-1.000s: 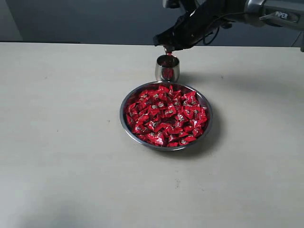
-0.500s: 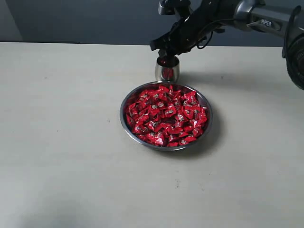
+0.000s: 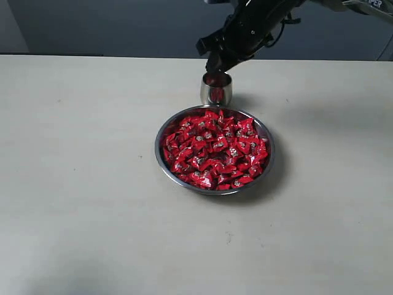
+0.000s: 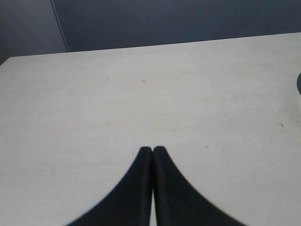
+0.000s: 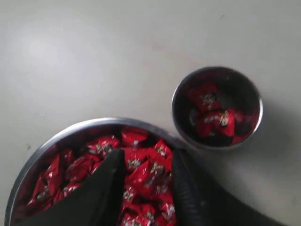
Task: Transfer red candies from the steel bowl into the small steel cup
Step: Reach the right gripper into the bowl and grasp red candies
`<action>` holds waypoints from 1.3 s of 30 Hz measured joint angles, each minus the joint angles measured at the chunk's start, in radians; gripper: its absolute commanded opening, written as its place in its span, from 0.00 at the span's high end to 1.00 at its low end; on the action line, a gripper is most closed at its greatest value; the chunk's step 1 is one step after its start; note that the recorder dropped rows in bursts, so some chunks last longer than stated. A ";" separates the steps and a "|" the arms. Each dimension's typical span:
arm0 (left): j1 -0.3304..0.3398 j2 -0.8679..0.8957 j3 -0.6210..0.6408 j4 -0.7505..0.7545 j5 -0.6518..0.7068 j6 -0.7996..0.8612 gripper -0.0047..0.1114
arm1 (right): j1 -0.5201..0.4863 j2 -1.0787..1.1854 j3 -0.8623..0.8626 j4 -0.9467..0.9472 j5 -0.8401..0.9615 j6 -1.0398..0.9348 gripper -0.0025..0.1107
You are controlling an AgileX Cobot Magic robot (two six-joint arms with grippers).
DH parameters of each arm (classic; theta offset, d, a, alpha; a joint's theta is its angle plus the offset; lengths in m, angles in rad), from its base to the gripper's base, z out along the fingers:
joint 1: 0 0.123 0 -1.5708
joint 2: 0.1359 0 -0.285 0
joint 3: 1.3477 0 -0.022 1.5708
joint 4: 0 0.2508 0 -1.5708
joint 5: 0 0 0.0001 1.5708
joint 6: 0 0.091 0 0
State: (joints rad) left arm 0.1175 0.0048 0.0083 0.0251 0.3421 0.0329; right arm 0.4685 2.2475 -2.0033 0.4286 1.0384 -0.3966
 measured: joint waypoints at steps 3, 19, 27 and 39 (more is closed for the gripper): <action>0.000 0.000 0.000 0.000 0.000 0.000 0.96 | 0.002 -0.021 0.060 0.016 0.021 0.002 0.68; 0.000 0.000 0.000 0.000 0.000 0.000 0.96 | 0.135 -0.079 0.349 0.171 -0.068 -0.097 0.68; 0.000 0.000 0.000 0.000 0.000 0.000 0.96 | 0.141 -0.061 0.353 0.042 -0.171 -0.003 0.68; 0.000 0.000 0.000 0.000 0.000 0.000 0.96 | 0.141 -0.005 0.353 0.041 -0.195 0.037 0.68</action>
State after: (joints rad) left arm 0.1175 0.0048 0.0083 0.0251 0.3421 0.0329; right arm 0.6095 2.2427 -1.6499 0.4693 0.8431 -0.3600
